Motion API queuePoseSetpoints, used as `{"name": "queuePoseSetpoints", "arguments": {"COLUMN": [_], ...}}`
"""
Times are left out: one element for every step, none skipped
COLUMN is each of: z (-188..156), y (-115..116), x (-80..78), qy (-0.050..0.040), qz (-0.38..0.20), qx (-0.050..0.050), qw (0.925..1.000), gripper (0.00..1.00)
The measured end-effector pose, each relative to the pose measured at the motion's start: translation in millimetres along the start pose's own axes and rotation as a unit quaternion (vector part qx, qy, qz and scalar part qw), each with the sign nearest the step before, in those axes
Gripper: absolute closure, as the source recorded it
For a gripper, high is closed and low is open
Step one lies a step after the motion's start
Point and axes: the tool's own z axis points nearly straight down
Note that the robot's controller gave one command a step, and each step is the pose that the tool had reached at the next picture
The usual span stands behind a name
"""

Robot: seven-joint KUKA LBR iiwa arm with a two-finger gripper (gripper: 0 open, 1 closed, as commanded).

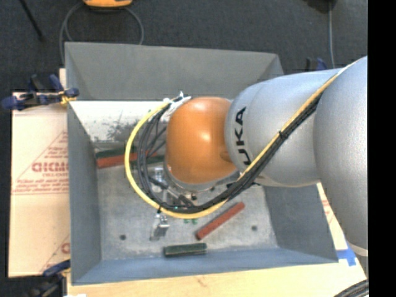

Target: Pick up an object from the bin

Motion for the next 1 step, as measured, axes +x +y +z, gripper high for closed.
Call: {"name": "queuePoseSetpoints", "arguments": {"z": [-3.7], "y": [-0.5], "x": [-2.0], "qy": [-0.0035], "qz": [0.002], "qx": [-0.001], "qw": [1.0], "gripper": [0.0]}}
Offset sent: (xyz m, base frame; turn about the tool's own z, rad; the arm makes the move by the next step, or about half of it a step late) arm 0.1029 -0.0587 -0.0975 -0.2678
